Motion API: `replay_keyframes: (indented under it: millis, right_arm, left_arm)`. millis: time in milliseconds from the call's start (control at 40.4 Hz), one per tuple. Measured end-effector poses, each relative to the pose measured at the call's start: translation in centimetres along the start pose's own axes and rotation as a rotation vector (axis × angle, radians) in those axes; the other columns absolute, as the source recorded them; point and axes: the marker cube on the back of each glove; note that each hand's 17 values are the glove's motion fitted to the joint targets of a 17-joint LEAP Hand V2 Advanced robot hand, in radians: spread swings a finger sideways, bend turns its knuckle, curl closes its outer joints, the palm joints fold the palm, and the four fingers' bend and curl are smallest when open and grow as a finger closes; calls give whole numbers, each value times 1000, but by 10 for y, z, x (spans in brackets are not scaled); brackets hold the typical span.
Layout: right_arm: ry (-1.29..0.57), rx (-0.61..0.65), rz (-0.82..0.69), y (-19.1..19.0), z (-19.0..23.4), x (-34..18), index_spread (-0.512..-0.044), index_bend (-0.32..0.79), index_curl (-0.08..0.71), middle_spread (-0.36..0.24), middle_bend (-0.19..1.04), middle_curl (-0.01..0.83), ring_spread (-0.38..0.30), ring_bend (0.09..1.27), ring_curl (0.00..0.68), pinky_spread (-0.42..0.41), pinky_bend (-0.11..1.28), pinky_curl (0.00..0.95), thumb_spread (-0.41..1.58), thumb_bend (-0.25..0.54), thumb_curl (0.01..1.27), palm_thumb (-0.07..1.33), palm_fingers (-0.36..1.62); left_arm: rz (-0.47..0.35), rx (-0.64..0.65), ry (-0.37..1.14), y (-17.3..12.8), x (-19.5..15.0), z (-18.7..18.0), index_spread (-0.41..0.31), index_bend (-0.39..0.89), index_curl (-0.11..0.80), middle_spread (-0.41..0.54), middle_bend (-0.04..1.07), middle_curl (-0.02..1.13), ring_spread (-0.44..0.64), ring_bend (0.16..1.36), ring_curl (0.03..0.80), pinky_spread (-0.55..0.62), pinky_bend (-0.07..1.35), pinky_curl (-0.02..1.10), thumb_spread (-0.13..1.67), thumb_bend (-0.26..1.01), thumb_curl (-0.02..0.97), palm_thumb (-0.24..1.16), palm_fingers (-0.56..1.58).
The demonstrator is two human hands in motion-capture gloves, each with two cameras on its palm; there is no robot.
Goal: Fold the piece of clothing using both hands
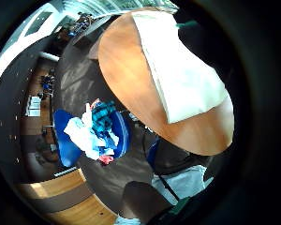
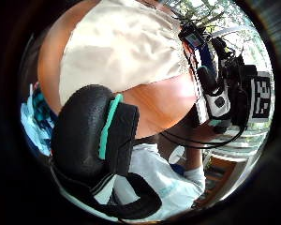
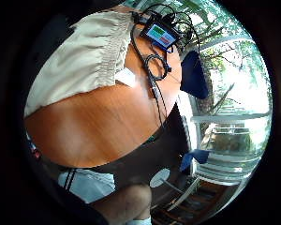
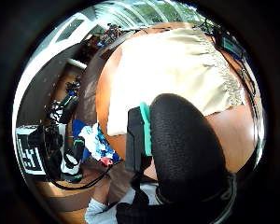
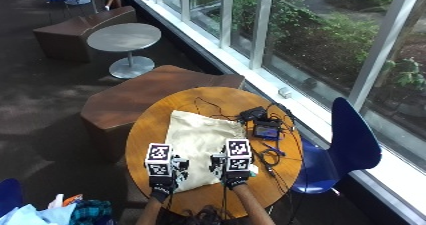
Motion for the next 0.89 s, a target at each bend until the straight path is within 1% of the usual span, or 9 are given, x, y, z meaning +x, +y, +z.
replay_keyframes:
  millis: [25, 99, 148, 247, 346, 421, 643, 742, 891]
  right_arm:
    - [1, -1, -1, 0, 0, 0, -159, 139, 35, -4, 213, 50, 67, 245, 39, 141, 388, 85, 456, 141, 45, 215, 250]
    - [4, -7, -16, 0, -1, -2, -211, 136, 70, -3, 217, 86, 94, 256, 71, 192, 420, 135, 680, 154, 69, 240, 223]
    - [-1, -9, -30, 0, -1, -3, -234, 140, 90, -2, 215, 105, 108, 267, 89, 220, 429, 156, 797, 158, 87, 251, 205]
    - [3, -4, -35, 1, -3, -4, -268, 143, 117, -2, 220, 139, 129, 272, 110, 256, 443, 187, 969, 151, 116, 257, 183]
    - [18, -5, -41, 2, -4, -4, -288, 145, 139, 5, 222, 169, 142, 280, 128, 278, 447, 209, 1082, 139, 141, 260, 167]
    - [40, -12, -42, 1, -2, -2, -297, 145, 153, 7, 222, 187, 149, 284, 138, 288, 449, 223, 1137, 123, 158, 256, 158]
    - [53, -27, -36, 2, 4, 12, -310, 137, 186, 17, 209, 230, 169, 294, 166, 303, 467, 258, 1155, 48, 205, 232, 126]
    - [53, -47, -11, -3, 23, 25, -312, 134, 195, 24, 203, 245, 175, 293, 174, 300, 486, 274, 1140, 21, 225, 237, 119]
    - [64, -130, 12, -11, 56, 41, -312, 126, 204, 44, 180, 254, 180, 283, 184, 276, 551, 305, 1117, -5, 254, 265, 78]
  left_arm:
    - [-1, -1, 0, 0, 0, 0, -33, 75, 18, 10, 256, 71, 64, 455, 91, 97, 401, 71, 446, 66, 24, 107, 528]
    - [-6, -10, 2, -1, -2, 2, -45, 82, 40, 14, 264, 136, 88, 502, 159, 137, 444, 133, 661, 68, 44, 117, 487]
    - [-4, -15, 6, -1, -2, 4, -50, 89, 52, 16, 270, 167, 100, 521, 186, 157, 462, 159, 771, 65, 57, 120, 467]
    - [-4, -16, 2, 1, -3, 2, -58, 101, 75, 18, 276, 208, 111, 546, 218, 187, 486, 191, 933, 56, 83, 121, 439]
    - [1, -7, 6, 2, -3, -1, -63, 109, 96, 20, 276, 238, 119, 562, 236, 206, 501, 211, 1039, 43, 106, 121, 418]
    - [10, -2, 7, 2, -2, -2, -65, 112, 110, 21, 278, 256, 123, 571, 246, 216, 508, 223, 1093, 33, 121, 121, 408]
    - [13, 8, -7, 3, 0, 4, -68, 117, 146, 27, 279, 301, 129, 589, 267, 232, 522, 252, 1180, -1, 162, 121, 385]
    - [16, -27, -11, -4, 1, 29, -69, 117, 159, 29, 279, 317, 130, 595, 274, 235, 526, 262, 1189, -4, 184, 142, 377]
    - [44, -113, -20, -14, 7, 75, -52, 87, 162, 42, 260, 336, 138, 605, 289, 238, 572, 290, 1163, -13, 214, 164, 309]
